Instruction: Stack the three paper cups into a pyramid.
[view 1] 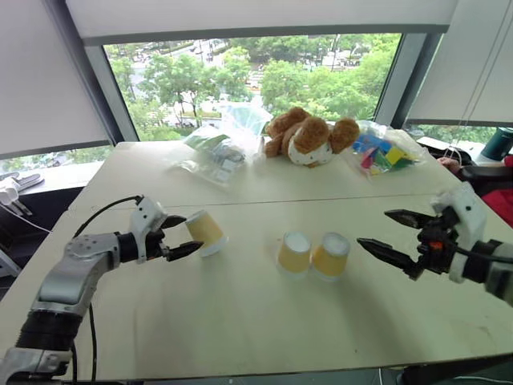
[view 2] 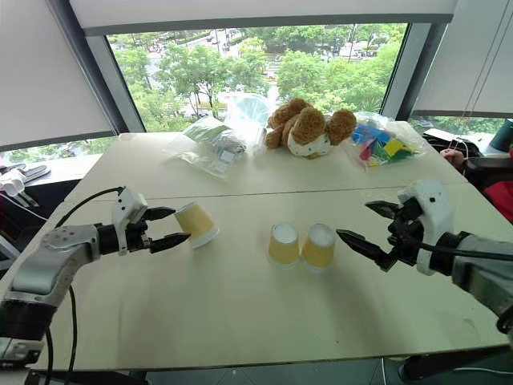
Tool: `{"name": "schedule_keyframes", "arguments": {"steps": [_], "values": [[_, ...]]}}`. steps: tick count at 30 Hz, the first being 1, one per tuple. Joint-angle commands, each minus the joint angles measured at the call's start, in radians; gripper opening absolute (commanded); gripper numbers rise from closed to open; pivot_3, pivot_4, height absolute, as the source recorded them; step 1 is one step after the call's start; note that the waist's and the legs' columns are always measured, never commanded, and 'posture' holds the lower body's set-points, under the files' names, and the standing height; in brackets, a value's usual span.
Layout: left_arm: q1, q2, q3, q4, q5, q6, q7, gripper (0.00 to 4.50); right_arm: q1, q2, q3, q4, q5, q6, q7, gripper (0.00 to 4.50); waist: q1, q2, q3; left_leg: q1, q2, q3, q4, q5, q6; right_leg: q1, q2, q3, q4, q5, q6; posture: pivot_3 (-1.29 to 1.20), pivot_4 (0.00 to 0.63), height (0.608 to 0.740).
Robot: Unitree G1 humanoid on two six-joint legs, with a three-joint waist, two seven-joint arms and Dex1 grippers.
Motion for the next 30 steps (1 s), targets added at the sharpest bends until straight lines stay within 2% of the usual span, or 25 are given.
{"name": "schedule_keyframes", "arguments": {"steps": [1, 10, 19, 23, 25, 30], "values": [[-0.013, -0.005, 0.019, -0.045, -0.059, 0.068, -0.034, 4.50, -0.044, 0.018, 0.009, -0.048, 0.087, 0.011, -0.049, 4.44, 0.001, -0.001, 0.000, 0.000, 0.000, 0.000, 0.000, 0.000, 0.000, 0.000, 0.000, 0.000, 0.000, 0.000, 0.000, 0.00, 0.150, 0.740], [0.041, 0.040, 0.036, -0.180, -0.135, 0.211, -0.078, 4.50, -0.034, 0.019, 0.094, 0.018, 0.010, -0.073, -0.064, 4.44, 0.004, -0.001, -0.001, -0.001, -0.001, -0.001, 0.008, -0.002, 0.003, 0.004, -0.001, -0.001, 0.001, 0.000, 0.000, 0.00, 0.150, 0.740], [0.084, 0.172, 0.164, -0.310, -0.280, 0.398, -0.091, 4.50, -0.080, -0.012, 0.108, 0.007, 0.180, -0.021, -0.025, 4.44, 0.005, -0.001, 0.000, -0.001, 0.000, -0.002, 0.008, -0.002, 0.004, 0.004, 0.000, -0.001, 0.000, 0.000, 0.000, 0.00, 0.150, 0.740], [0.051, 0.180, 0.194, -0.236, -0.230, 0.338, -0.050, 4.50, -0.096, -0.019, 0.150, 0.005, 0.194, -0.026, -0.023, 4.44, 0.006, -0.001, 0.000, -0.001, -0.001, -0.002, 0.008, -0.002, 0.004, 0.005, -0.001, -0.001, -0.001, 0.000, 0.000, 0.00, 0.150, 0.740], [0.045, 0.164, 0.164, -0.208, -0.174, 0.262, -0.039, 4.50, -0.106, -0.021, 0.163, 0.004, 0.210, -0.022, -0.023, 4.44, 0.006, -0.001, 0.000, -0.001, -0.001, -0.002, 0.008, -0.002, 0.004, 0.005, -0.001, -0.002, -0.001, 0.000, 0.000, 0.00, 0.150, 0.740], [0.022, 0.056, 0.045, -0.147, -0.080, 0.119, -0.040, 4.50, -0.125, -0.044, 0.176, -0.015, 0.277, -0.003, -0.029, 4.44, 0.008, -0.001, 0.000, -0.001, -0.001, -0.003, 0.009, -0.003, 0.004, 0.005, -0.001, -0.002, -0.001, 0.000, 0.000, 0.00, 0.150, 0.740]]}}
